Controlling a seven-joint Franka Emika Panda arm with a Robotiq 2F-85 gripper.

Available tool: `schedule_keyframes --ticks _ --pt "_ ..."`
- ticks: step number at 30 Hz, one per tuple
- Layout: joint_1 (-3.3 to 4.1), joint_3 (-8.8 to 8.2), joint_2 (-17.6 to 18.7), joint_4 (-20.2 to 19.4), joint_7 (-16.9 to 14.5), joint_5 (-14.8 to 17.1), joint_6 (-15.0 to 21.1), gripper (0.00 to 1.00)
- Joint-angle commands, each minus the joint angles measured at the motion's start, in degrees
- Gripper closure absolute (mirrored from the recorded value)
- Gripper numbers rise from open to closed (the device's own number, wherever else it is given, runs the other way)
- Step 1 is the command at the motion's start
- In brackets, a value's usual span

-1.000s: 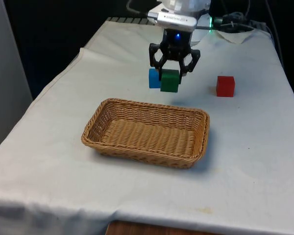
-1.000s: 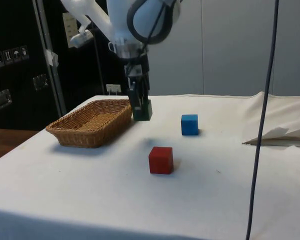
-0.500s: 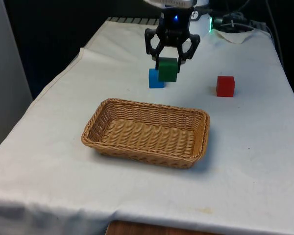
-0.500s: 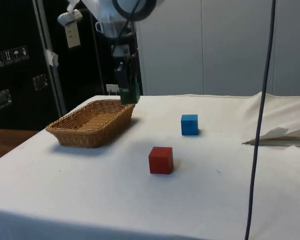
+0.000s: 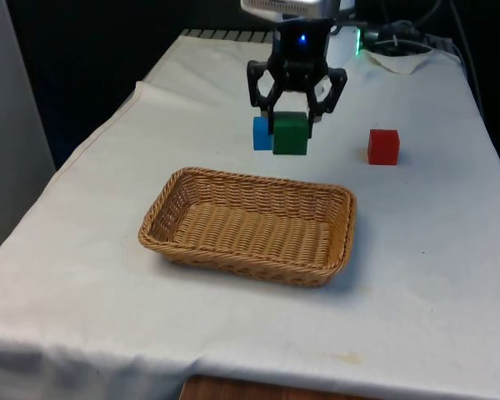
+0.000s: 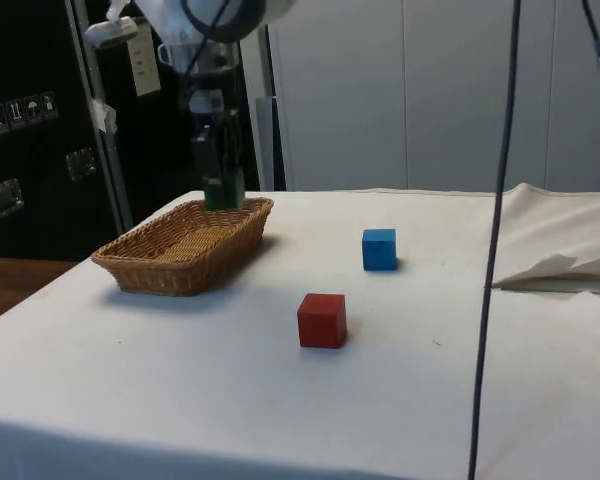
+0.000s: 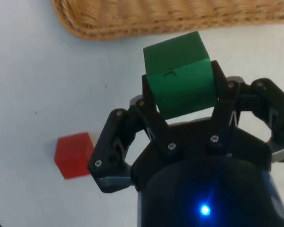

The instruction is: Pick up exactly two blocks and place them into the basket.

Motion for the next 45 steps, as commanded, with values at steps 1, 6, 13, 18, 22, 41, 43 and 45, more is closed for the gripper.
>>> schedule_keyframes --ticks 1,6,13,18,22,41,43,45 --pt "-0.34 0.46 1.2 1.4 -0.5 1.0 -0.5 0.95" --pt "-0.40 0.69 4.0 4.2 -0.5 1.8 -0.5 0.95" --pt "-0.52 0.69 8.5 9.3 -0.6 3.2 -0.7 0.95" --pt "-0.69 0.80 12.3 13.7 -0.5 4.4 -0.8 0.95" --pt "-0.97 0.80 14.8 16.5 -0.7 5.2 -0.9 0.95" --pt "-1.20 0.40 20.2 21.3 -3.2 9.6 -0.2 0.95" --pt "-1.15 0.34 20.2 21.2 -3.2 9.6 0.0 0.95" --pt "-1.09 0.34 20.1 21.0 -3.2 9.6 0.2 0.92"
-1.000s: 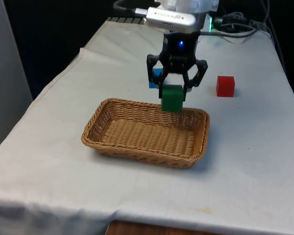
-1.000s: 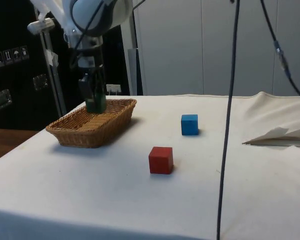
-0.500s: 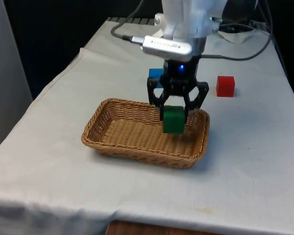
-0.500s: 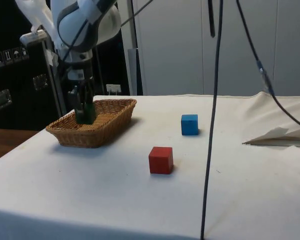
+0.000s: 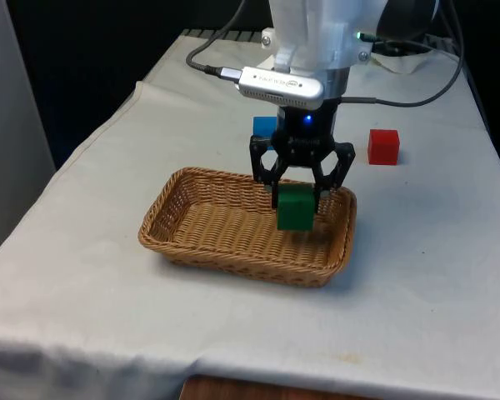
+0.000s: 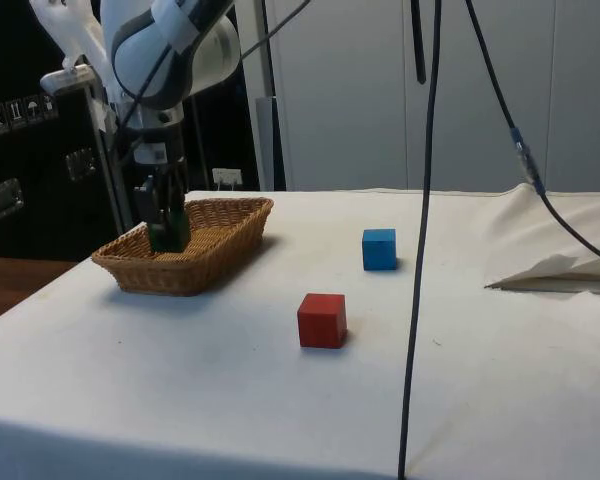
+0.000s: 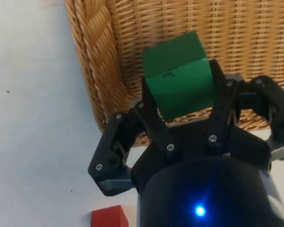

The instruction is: Pick up exactly two blocks and place them into the basket.

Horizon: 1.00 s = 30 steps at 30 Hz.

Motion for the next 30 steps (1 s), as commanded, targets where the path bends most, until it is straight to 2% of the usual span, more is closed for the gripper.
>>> schedule_keyframes --ticks 1,3,4,6,7,10,11,17,21,22,23,30 --pt "-0.11 0.23 -0.2 -0.2 -0.2 0.3 0.3 0.86" --pt "0.00 0.00 0.0 0.0 0.0 0.0 0.0 0.68" --pt "-0.11 0.23 -0.2 -0.3 -0.2 0.3 0.4 0.68" --pt "-0.11 0.23 -0.2 -0.3 -0.2 0.3 0.4 0.49" --pt "-0.06 0.23 -0.2 -0.4 -0.2 0.3 0.5 0.30" --pt "-0.06 0.23 -0.3 -0.4 -0.2 0.3 0.5 0.03" --pt "-0.06 0.23 -0.3 -0.5 -0.2 0.3 0.5 0.00" --pt "-0.06 0.23 -0.3 -0.5 -0.2 0.3 0.5 0.00" --pt "0.46 -0.23 -1.5 -1.4 0.3 -0.1 0.6 0.00" --pt "0.06 0.00 -0.5 -0.2 0.1 0.1 0.1 0.00" --pt "0.57 -0.29 -2.0 -1.7 0.4 -0.1 0.6 0.00" --pt "1.49 -0.46 -4.9 -2.8 2.6 -1.4 -0.1 0.00"
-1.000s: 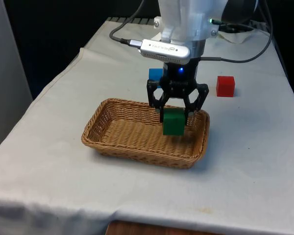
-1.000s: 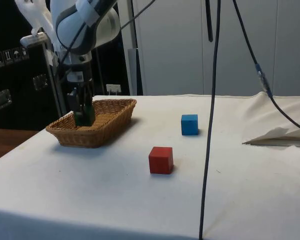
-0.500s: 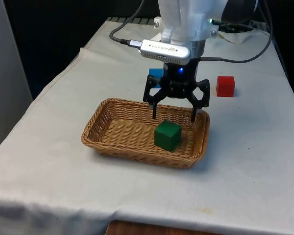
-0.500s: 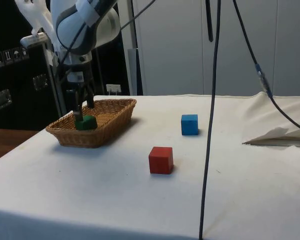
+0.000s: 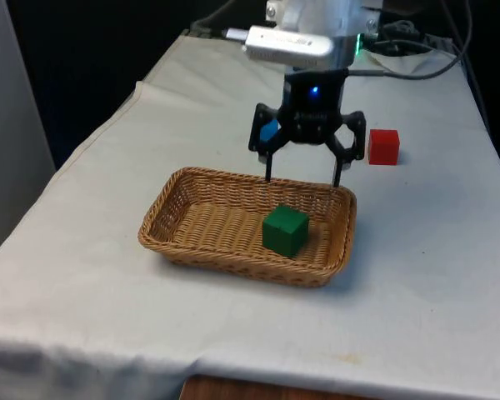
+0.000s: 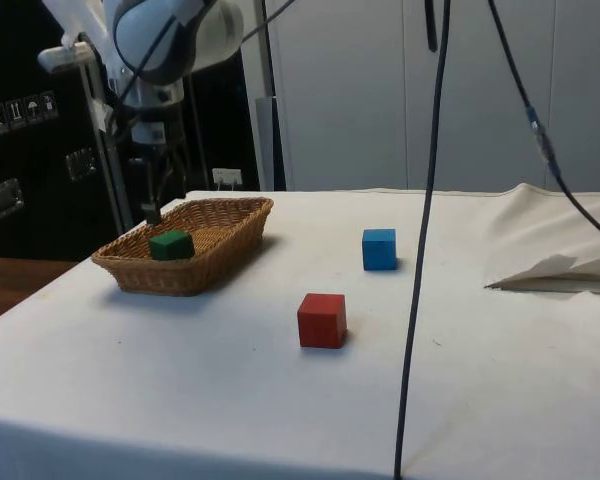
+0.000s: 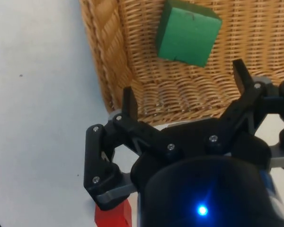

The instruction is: Pick up exactly two blocks and place them into the basket.

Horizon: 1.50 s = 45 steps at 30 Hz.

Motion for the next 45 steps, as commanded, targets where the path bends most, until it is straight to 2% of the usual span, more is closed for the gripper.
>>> schedule_keyframes --ticks 1,2,4,10,11,12,19,20,21,27,28,29,34,35,36,43,44,45 --pt "0.17 0.00 -0.3 0.0 0.6 -0.3 0.0 0.00" --pt "0.74 -0.46 -0.6 0.2 1.7 -0.9 -0.2 0.00" --pt "0.92 -0.40 -1.4 0.3 3.1 -1.7 -0.7 0.00" --pt "1.09 -0.52 -3.1 -0.1 4.8 -1.9 -2.3 0.00" --pt "0.69 -0.11 -2.7 0.4 4.4 -1.5 -2.4 0.00" --pt "1.09 -0.57 -3.4 -0.3 5.0 -1.9 -2.5 0.00" --pt "1.43 -0.52 -5.3 -2.5 6.6 -2.2 -2.5 0.00" --pt "0.97 -0.11 -5.2 -2.2 6.2 -1.8 -2.9 0.00" --pt "1.55 -0.46 -5.8 -3.3 7.2 -2.3 -2.4 0.00" --pt "2.06 -0.34 -7.3 -6.0 9.3 -2.5 -1.9 0.00" --pt "1.60 0.00 -6.9 -5.2 8.6 -2.1 -2.7 0.00" --pt "2.12 -0.34 -7.4 -6.4 9.6 -2.5 -1.8 0.00" --pt "2.75 -0.23 -8.3 -8.9 11.2 -2.7 -1.1 0.00" --pt "2.23 0.11 -7.9 -8.0 10.5 -2.3 -2.2 0.00" --pt "2.81 -0.17 -8.4 -9.3 11.4 -2.8 -1.0 0.00" --pt "3.44 -0.11 -10.2 -14.0 12.5 -3.8 0.8 0.00" --pt "2.92 0.29 -9.5 -12.9 12.1 -3.3 -0.1 0.00" --pt "3.50 -0.11 -10.5 -14.6 12.6 -4.1 0.9 0.00"
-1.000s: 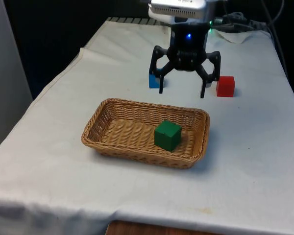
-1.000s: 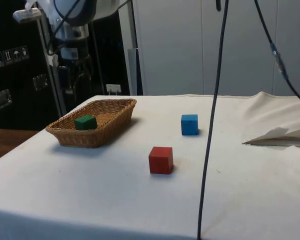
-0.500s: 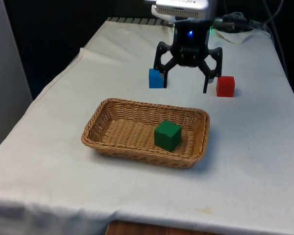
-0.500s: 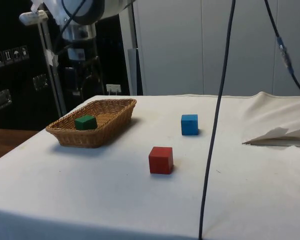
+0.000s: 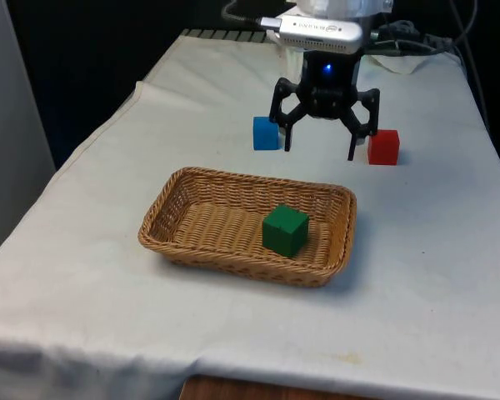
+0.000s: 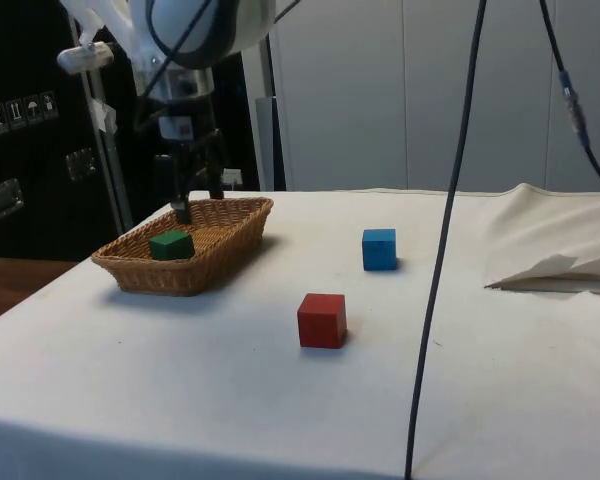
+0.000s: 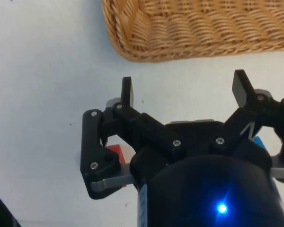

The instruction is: Pick up exactly two blocks and place them into the basket.

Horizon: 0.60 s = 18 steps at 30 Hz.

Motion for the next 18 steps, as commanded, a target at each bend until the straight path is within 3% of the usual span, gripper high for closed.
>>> schedule_keyframes --ticks 1,6,7,8,14,15,16,18 --pt "0.63 -0.46 -1.1 -1.7 0.5 -0.8 1.0 0.00" --pt "0.69 -0.23 -3.4 -5.0 0.4 -1.8 1.5 0.00" --pt "0.17 0.06 -2.2 -3.2 0.1 -1.2 0.3 0.00" --pt "0.69 -0.23 -3.8 -5.7 0.4 -1.8 1.8 0.00" --pt "0.80 0.57 -6.4 -9.8 0.7 -1.9 2.9 0.00" --pt "0.29 0.80 -5.5 -8.3 0.1 -1.5 1.9 0.00" --pt "0.80 0.74 -6.9 -10.4 0.7 -1.9 3.0 0.00" --pt "0.69 1.09 -7.6 -11.5 0.7 -1.9 3.2 0.00"
